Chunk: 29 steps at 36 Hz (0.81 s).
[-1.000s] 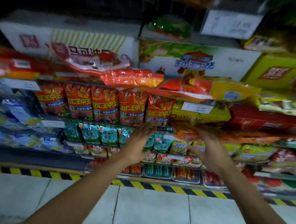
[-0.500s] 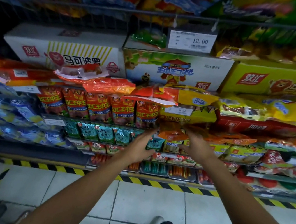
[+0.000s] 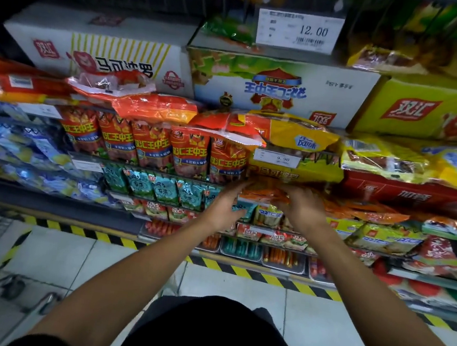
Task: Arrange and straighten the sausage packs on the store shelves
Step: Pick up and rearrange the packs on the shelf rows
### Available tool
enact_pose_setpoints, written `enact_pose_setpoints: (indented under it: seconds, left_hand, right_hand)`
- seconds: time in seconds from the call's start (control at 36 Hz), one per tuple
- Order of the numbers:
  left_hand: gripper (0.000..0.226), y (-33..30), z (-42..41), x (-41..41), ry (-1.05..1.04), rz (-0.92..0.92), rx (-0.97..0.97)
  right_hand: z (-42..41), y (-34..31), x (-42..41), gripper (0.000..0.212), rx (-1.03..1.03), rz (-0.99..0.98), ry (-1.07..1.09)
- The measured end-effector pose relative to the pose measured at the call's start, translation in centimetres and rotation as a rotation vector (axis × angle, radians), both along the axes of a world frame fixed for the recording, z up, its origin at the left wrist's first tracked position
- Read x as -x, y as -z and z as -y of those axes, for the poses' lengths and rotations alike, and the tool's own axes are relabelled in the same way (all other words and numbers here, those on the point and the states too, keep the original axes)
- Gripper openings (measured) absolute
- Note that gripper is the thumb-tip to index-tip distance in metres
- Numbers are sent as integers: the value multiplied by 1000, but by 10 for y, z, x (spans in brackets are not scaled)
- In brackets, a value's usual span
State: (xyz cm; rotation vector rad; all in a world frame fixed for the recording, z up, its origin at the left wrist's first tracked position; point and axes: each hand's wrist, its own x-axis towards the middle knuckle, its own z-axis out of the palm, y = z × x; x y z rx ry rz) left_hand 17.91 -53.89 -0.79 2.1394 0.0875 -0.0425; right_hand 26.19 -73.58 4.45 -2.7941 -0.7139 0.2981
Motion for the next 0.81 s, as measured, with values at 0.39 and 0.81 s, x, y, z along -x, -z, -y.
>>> enact_pose_setpoints:
  seconds: [0.39, 0.81]
  left_hand:
    - [44, -12, -2, -34, -212, 9, 183]
    - [32, -1, 9, -43, -340, -56, 275]
  right_hand:
    - [9, -2, -25, 51, -420, -269, 96]
    - [3, 2, -49, 35, -347, -406, 14]
